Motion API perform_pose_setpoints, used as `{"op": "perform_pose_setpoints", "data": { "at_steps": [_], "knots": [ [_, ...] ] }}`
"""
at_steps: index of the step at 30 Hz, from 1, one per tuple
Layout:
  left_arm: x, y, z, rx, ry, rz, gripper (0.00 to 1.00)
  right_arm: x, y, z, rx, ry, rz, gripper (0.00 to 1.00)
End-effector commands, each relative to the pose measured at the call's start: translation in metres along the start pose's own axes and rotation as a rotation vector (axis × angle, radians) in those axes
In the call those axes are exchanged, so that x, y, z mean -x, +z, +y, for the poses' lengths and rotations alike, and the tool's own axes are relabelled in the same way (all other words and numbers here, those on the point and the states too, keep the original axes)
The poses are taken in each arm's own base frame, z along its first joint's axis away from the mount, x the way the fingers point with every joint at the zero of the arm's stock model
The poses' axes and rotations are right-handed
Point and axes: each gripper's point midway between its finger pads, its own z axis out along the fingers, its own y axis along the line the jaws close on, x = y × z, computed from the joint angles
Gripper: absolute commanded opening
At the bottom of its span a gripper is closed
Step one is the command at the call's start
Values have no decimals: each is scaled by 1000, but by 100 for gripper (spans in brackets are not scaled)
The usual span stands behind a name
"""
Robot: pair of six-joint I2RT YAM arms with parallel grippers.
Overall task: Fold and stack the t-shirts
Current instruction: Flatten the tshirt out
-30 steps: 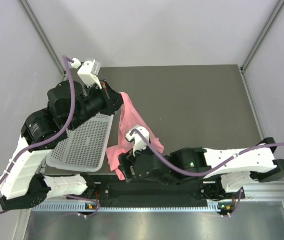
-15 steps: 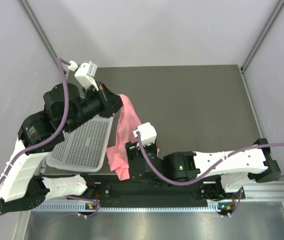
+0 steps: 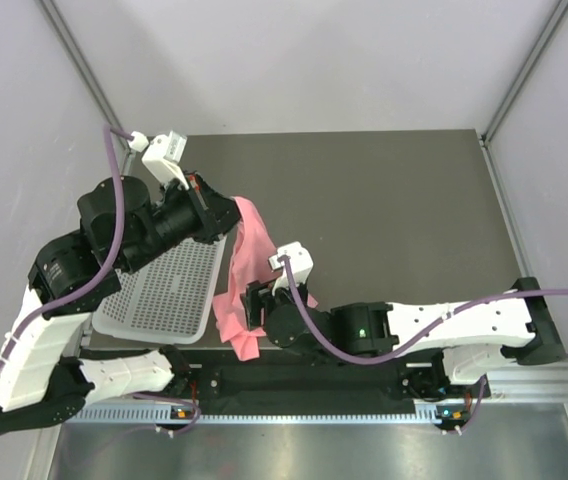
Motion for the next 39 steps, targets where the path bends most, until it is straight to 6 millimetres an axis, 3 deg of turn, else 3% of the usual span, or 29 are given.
{"op": "perform_pose_setpoints", "data": {
  "at_steps": [1,2,3,5,6,7,9,12,13,16,19,20,21,22,23,24,25,26,27,28,30,31,33,34,35,36,37,38,39],
  "knots": [
    [16,-9,-14,-69,-39,-66,0,27,10,13,25,122,-36,61],
    [15,-10,-14,-69,-42,-64,0,28,16,9,7,125,-36,56],
    [17,-12,-14,-71,-43,-71,0,23,19,7,-6,113,-26,38],
    [17,-15,-13,-69,-44,-74,0,24,21,8,-6,125,-20,20],
    [18,-18,-10,-57,-41,-79,0,24,22,9,-1,105,-15,4],
    [19,-21,-7,-49,-27,-84,0,27,19,17,31,102,-3,0],
    [25,-30,3,-6,-9,-117,0,25,16,29,92,41,28,0],
    [41,-52,25,98,45,-185,0,31,-2,67,303,-1,71,0],
    [48,-63,32,131,77,-211,0,34,-18,93,450,17,100,0],
    [73,-87,47,204,118,-325,0,50,-52,130,686,66,153,0],
    [91,-96,49,219,126,-418,0,65,-75,139,811,136,180,0],
    [105,-100,41,190,106,-485,0,82,-83,135,848,191,161,0],
    [108,-96,40,193,111,-502,0,66,-77,124,838,238,212,0],
    [106,-85,42,208,140,-497,0,70,-68,109,834,276,209,0],
    [111,-69,36,206,148,-512,0,95,-78,91,846,334,143,0],
    [109,-54,35,220,170,-497,0,71,-70,71,811,356,190,0],
    [106,-38,33,222,198,-478,0,81,-57,43,756,385,151,0],
    [96,-4,27,220,231,-423,0,99,-69,20,756,413,97,0],
    [95,16,20,196,241,-427,0,83,-64,-1,715,414,139,0],
    [84,50,19,205,258,-388,0,105,-61,-39,649,440,62,0],
    [77,88,7,155,258,-381,0,94,-62,-72,618,429,115,0],
    [57,128,9,166,274,-323,0,103,-53,-108,528,437,72,0],
    [41,169,0,120,277,-285,0,86,-52,-140,442,402,146,0],
    [18,212,3,120,289,-238,0,86,-43,-171,339,410,139,0],
    [6,234,6,126,296,-213,0,79,-40,-191,268,369,156,0],
    [7,250,2,120,296,-216,0,69,-40,-226,102,389,187,0],
    [-30,294,24,179,329,-130,1,61,-36,-245,26,383,210,0],
    [-43,312,32,207,351,-97,16,53,-36,-265,-58,361,232,0],
    [-30,322,34,261,363,-126,48,44,-36,-301,-224,360,232,0]
  ]
}}
